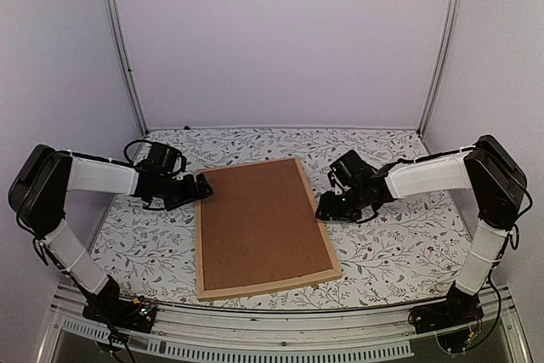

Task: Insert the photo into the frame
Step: Place the backboard on the frame body, then rotate the photo frame at the center of the board.

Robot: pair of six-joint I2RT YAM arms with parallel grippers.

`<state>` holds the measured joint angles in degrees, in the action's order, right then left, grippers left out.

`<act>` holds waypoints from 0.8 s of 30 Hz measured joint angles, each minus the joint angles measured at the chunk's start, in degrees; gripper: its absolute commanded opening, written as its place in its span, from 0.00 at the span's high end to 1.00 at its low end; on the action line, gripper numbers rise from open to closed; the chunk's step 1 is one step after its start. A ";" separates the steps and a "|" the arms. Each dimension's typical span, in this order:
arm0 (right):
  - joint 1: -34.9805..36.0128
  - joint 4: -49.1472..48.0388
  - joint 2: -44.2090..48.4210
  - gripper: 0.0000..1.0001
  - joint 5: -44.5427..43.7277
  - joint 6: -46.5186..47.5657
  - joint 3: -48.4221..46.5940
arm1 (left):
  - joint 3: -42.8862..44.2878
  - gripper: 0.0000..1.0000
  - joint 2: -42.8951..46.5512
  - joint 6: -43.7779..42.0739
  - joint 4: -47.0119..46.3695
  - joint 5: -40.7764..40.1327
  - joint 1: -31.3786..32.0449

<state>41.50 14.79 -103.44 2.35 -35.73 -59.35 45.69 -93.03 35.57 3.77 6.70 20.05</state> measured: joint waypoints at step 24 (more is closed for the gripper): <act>2.84 -2.34 1.92 0.46 2.32 1.95 3.72 | -5.86 0.02 0.02 4.33 -7.23 1.70 2.82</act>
<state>44.34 12.45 -101.51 4.67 -33.78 -55.64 39.83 -93.01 39.90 -3.46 8.40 22.87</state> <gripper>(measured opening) 0.541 0.982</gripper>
